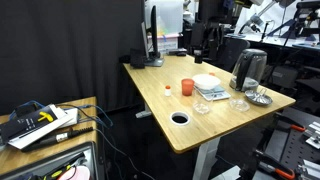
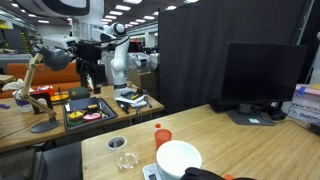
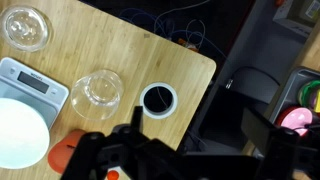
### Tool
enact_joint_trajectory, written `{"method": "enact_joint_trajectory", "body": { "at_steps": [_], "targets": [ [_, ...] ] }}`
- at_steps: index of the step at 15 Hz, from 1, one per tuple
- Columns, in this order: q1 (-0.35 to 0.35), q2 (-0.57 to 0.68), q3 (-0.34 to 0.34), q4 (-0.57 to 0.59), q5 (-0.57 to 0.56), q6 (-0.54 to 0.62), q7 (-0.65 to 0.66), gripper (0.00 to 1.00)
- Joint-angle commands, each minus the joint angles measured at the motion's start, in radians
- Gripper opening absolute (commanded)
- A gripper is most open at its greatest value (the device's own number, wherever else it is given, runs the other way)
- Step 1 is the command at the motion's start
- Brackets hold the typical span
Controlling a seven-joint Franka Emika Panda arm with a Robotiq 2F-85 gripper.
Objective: Take the clear lid from the table and put it on the clear cup
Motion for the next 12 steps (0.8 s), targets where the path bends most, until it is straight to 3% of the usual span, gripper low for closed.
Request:
{"method": "enact_joint_trajectory", "body": {
  "at_steps": [1,8,12],
  "targets": [
    [-0.001,0.000,0.001,0.001,0.000,-0.002,0.000,1.00],
    [-0.060,-0.024,-0.027,-0.057,-0.083,0.010,0.075,1.00],
    [-0.107,-0.055,-0.058,-0.124,-0.067,0.038,0.182,1.00]
  ]
}}
